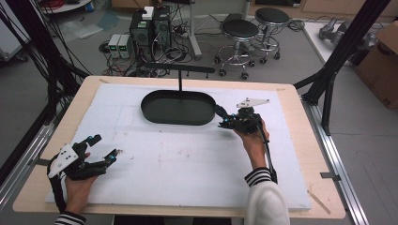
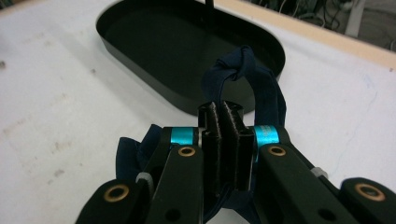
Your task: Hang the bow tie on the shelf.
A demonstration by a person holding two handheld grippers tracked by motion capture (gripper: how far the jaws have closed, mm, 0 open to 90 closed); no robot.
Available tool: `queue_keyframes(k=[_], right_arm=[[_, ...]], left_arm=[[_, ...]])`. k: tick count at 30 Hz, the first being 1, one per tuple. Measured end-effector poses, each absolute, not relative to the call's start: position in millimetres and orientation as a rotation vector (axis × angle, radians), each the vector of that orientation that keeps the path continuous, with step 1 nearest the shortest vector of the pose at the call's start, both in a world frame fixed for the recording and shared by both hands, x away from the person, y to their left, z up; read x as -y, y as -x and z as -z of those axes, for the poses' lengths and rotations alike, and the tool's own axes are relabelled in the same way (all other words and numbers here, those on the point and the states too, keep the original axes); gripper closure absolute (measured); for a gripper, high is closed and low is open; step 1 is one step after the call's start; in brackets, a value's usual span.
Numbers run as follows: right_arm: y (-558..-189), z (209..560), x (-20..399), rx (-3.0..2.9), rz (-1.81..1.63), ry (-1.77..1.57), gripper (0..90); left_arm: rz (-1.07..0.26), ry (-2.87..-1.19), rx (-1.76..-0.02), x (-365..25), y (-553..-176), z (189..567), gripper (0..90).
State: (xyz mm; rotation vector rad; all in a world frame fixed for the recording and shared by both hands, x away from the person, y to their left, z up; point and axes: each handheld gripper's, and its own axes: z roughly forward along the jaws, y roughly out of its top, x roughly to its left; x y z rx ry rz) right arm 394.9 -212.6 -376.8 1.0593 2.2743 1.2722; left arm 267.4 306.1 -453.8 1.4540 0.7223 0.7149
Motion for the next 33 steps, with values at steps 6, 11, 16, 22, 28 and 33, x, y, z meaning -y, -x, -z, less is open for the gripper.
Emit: queue_keyframes(k=[6, 11, 16, 22, 28, 33], right_arm=[[-390, 367, 212, -2.214, -1.331, -1.03, 85.8], [-388, 353, 206, -2.184, -1.369, -0.99, 85.8], [-388, 340, 199, -2.162, -1.392, -0.955, 85.8], [-387, 322, 191, -2.128, -1.429, -0.92, 85.8], [-390, 313, 184, -2.112, -1.46, -0.912, 85.8], [-391, 305, 178, -2.095, -1.477, -0.894, 85.8]], left_arm=[[-0.715, -1.454, -0.723, -306, -267, 454, 14.8], [-0.714, -1.454, -0.723, -306, -267, 454, 14.9], [-0.714, -1.454, -0.722, -306, -267, 454, 14.8], [-0.714, -1.454, -0.722, -306, -267, 454, 14.8], [-0.713, -1.453, -0.722, -306, -268, 454, 14.8], [-0.713, -1.453, -0.722, -306, -267, 454, 14.8]])
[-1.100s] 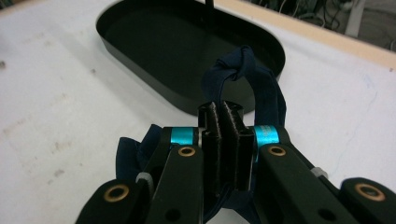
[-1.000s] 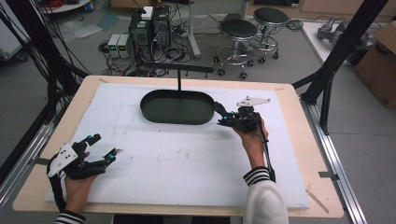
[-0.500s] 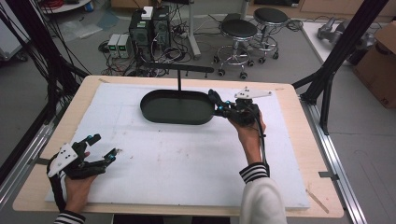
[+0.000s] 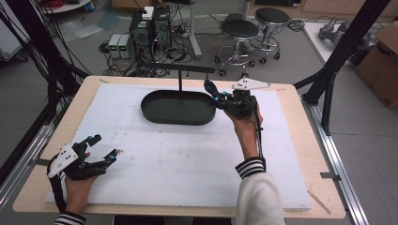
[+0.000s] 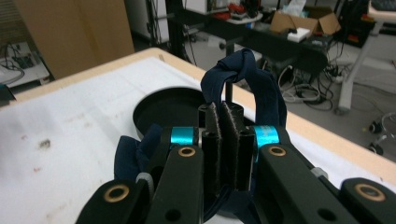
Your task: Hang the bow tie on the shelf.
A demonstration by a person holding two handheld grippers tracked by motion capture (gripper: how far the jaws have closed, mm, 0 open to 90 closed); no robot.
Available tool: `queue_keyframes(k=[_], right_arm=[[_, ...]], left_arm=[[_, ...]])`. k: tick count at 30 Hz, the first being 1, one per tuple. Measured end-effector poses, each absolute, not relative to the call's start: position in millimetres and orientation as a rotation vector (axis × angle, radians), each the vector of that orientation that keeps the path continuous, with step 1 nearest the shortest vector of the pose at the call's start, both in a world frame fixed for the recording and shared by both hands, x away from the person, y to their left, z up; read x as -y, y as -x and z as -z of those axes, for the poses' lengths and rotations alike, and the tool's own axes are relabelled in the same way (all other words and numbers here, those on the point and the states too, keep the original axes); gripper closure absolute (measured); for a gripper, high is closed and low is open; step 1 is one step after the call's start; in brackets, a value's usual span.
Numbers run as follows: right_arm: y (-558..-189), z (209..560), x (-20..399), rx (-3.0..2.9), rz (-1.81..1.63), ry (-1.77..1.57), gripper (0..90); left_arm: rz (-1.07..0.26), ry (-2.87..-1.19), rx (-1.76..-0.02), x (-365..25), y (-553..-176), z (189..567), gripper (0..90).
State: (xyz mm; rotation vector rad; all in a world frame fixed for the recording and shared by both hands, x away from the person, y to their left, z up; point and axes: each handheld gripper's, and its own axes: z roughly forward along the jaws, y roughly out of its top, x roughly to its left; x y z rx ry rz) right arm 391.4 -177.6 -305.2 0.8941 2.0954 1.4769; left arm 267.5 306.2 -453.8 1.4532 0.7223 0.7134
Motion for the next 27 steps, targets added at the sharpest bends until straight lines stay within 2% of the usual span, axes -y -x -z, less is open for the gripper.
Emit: queue_keyframes(k=[27], right_arm=[[-423, 300, 155, -2.086, -1.556, -0.921, 85.8]], left_arm=[[-0.711, -1.453, -0.717, -307, -267, 454, 14.9]])
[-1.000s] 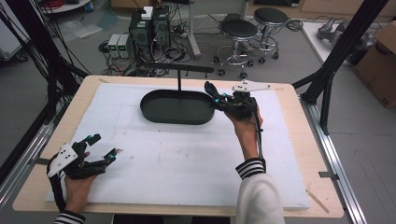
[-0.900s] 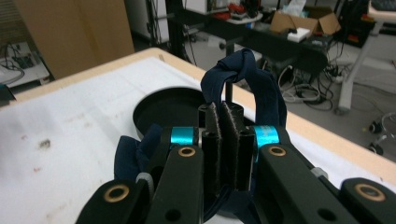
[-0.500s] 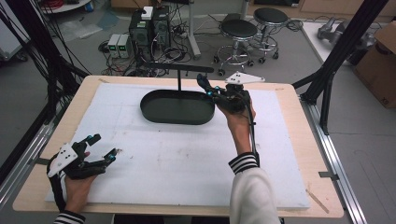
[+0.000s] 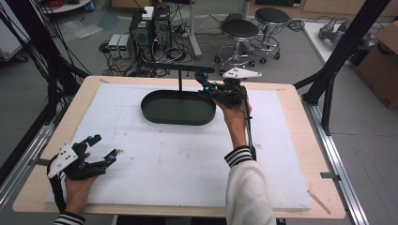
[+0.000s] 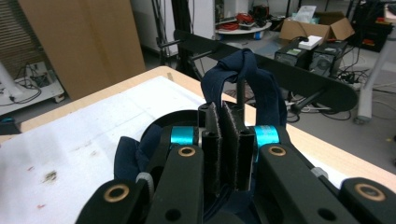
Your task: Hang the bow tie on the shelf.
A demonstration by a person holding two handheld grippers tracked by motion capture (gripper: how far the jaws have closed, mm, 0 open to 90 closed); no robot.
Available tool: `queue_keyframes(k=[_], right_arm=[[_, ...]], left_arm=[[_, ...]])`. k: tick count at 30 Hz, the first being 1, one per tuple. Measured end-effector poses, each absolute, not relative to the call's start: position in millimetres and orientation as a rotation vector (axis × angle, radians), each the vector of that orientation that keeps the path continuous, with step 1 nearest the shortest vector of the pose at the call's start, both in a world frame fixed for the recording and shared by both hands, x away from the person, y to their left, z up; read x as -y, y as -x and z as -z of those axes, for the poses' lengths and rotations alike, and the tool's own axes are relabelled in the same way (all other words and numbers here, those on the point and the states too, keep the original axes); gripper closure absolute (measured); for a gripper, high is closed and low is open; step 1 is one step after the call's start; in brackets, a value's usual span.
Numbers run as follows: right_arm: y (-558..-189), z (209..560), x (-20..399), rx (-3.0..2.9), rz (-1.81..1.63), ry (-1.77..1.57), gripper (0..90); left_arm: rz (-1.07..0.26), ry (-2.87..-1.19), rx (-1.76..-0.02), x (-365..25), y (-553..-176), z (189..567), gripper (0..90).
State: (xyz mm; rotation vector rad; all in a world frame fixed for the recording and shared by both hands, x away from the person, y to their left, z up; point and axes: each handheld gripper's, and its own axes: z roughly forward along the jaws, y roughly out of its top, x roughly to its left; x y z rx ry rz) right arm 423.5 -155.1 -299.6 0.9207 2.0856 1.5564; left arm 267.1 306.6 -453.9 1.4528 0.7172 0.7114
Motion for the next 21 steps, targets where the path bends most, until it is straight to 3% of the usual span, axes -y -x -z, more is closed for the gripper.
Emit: queue_keyframes(k=[21], right_arm=[[-448, 312, 176, -1.962, -1.532, -1.05, 85.8]], left_arm=[[-0.712, -1.444, -0.718, -307, -267, 454, 14.8]])
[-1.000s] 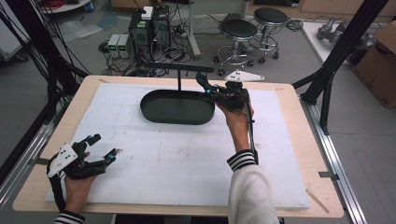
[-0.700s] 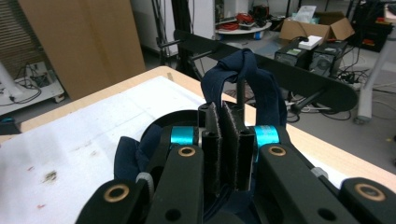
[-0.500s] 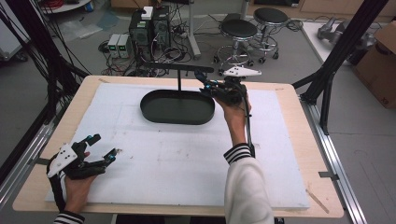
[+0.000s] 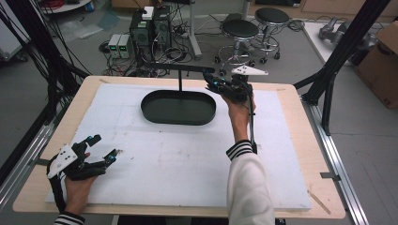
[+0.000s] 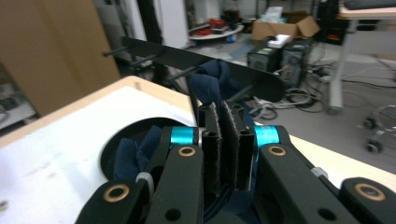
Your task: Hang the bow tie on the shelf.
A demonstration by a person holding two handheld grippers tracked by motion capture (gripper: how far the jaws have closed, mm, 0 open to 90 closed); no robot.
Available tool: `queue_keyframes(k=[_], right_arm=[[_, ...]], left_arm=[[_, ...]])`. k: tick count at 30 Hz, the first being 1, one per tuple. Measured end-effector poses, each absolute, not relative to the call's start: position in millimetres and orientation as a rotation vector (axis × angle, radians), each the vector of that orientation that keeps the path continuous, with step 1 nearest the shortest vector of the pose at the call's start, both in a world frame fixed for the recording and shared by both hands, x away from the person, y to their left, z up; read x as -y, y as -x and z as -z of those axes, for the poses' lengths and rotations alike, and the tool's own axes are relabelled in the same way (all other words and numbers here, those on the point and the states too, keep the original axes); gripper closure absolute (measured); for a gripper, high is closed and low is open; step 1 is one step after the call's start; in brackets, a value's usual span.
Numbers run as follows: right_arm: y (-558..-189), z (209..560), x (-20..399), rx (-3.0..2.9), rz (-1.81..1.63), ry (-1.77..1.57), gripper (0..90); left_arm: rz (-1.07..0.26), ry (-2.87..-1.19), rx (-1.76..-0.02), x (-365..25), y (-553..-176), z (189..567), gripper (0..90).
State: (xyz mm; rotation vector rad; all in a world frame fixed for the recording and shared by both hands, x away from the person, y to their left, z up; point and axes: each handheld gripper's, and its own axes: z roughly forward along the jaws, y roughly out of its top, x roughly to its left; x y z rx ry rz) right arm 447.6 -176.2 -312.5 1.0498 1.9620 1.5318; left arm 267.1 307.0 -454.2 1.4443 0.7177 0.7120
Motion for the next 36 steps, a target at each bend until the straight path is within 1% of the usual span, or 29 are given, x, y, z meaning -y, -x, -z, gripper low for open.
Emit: queue_keyframes(k=[9, 23, 36], right_arm=[[-451, 315, 177, -1.893, -1.428, -1.086, 85.7], [-464, 325, 183, -1.835, -1.386, -1.148, 85.7], [-482, 350, 179, -1.9, -1.283, -1.234, 84.1]], left_arm=[[-0.712, -1.445, -0.717, -307, -267, 454, 14.9], [-0.712, -1.443, -0.717, -307, -267, 454, 14.9], [-0.712, -1.445, -0.715, -307, -267, 454, 14.9]])
